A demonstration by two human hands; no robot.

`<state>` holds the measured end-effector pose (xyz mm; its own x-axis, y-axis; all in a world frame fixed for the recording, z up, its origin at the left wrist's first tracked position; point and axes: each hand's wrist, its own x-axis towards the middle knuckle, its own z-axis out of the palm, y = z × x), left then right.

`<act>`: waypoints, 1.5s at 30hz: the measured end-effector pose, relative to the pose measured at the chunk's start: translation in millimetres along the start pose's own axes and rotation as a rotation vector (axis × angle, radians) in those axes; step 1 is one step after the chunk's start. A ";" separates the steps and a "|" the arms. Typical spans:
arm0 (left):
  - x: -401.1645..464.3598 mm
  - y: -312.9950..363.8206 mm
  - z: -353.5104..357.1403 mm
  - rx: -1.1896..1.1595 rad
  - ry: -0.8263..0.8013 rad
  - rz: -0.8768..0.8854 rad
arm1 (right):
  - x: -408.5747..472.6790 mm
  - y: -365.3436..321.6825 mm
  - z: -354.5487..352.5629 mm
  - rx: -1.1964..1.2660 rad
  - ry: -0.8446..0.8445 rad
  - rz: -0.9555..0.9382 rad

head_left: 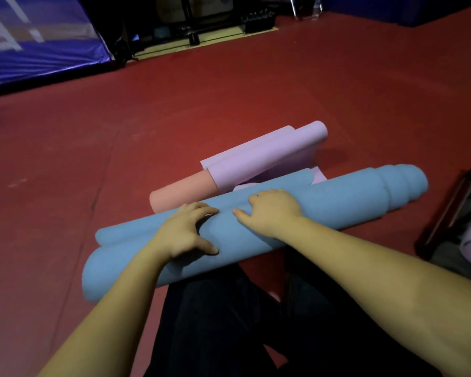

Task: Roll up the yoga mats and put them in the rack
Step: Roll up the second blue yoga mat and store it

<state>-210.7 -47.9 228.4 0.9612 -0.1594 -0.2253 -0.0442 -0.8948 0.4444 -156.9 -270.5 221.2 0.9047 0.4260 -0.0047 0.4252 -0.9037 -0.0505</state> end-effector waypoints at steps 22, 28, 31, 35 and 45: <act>-33.0 5.9 47.3 0.596 0.313 0.025 | 26.3 2.8 -28.5 0.095 -0.314 0.047; -65.2 24.1 40.5 0.529 0.356 0.129 | 6.4 10.1 -45.9 0.119 -0.518 0.033; -74.9 26.7 46.1 0.513 0.336 0.117 | 2.9 8.8 -48.7 0.084 -0.592 0.003; -72.0 26.1 45.8 0.473 0.309 0.089 | 21.7 8.5 -46.0 0.070 -0.591 -0.059; -59.8 24.4 30.0 0.367 0.162 0.049 | 77.0 -4.3 -18.5 -0.059 -0.162 -0.039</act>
<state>-277.4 -72.7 226.7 0.9847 -0.1639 -0.0587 -0.1571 -0.9819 0.1058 -88.6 -234.6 239.5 0.8737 0.4575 -0.1651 0.4645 -0.8856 0.0045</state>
